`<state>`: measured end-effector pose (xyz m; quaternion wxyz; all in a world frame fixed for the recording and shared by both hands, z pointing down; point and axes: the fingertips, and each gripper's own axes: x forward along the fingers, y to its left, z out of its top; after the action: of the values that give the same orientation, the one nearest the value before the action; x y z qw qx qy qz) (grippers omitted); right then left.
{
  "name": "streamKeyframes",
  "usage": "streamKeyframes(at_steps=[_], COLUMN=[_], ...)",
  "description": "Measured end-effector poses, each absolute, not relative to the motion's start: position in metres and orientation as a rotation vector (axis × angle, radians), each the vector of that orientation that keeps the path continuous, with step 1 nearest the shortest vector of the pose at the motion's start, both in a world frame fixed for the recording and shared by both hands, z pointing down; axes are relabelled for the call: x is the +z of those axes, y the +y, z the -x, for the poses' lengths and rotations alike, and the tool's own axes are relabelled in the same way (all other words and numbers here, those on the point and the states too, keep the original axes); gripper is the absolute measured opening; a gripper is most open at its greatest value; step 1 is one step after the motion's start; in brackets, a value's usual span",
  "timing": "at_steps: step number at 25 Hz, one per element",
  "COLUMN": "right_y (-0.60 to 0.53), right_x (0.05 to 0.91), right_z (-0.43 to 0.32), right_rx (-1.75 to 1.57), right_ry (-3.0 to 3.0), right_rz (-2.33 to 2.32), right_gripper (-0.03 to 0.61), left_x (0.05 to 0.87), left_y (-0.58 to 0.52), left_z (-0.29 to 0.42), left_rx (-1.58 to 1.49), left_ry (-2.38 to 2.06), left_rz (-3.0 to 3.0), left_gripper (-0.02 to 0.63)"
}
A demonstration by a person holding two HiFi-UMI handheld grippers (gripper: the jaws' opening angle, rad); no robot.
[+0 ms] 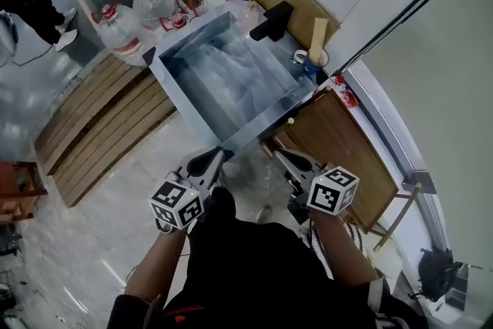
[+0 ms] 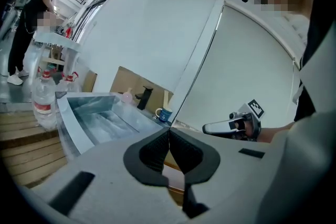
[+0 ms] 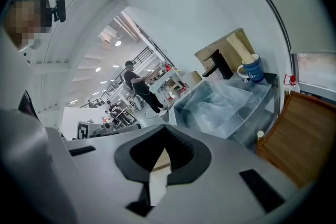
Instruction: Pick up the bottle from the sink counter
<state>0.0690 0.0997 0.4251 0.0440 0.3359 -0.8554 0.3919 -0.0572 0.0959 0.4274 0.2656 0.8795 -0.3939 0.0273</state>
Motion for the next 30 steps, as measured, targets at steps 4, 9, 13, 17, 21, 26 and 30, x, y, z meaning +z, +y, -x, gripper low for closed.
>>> streamKeyframes(at_steps=[4,9,13,17,21,26,30], right_y=[0.065,0.031,0.005,-0.018,-0.038,-0.057,-0.071], right_x=[0.424,0.424,0.426,0.426,0.43,0.438,0.444], right_z=[-0.05,-0.026,-0.007,0.005,0.009,0.003,-0.007], right_rx=[1.203,1.217,1.224,1.231,1.228,1.243,1.255], right_ry=[-2.601,-2.58,-2.564,-2.55,-2.535,-2.522,-2.527], right_rz=[-1.066,-1.113,-1.146,-1.179,-1.217,-1.219,-1.208], right_gripper=[0.003,0.003,0.003,0.003,0.003,0.003,0.003], left_x=[0.426,0.431,0.435,0.434,0.438,0.445,0.447], left_y=[0.065,0.033,0.004,-0.023,-0.045,-0.068,-0.082], left_z=[0.076,0.103,0.121,0.132,0.138,0.133,0.119], left_rx=[0.082,0.105,0.118,0.135,0.178,0.196,0.201], left_ry=[-1.036,-1.004,-0.973,-0.942,-0.911,-0.906,-0.914], left_rz=[-2.381,-2.376,-2.384,-2.4,-2.428,-2.432,-2.432], left_gripper=[0.02,0.02,0.02,0.02,0.02,0.02,0.02])
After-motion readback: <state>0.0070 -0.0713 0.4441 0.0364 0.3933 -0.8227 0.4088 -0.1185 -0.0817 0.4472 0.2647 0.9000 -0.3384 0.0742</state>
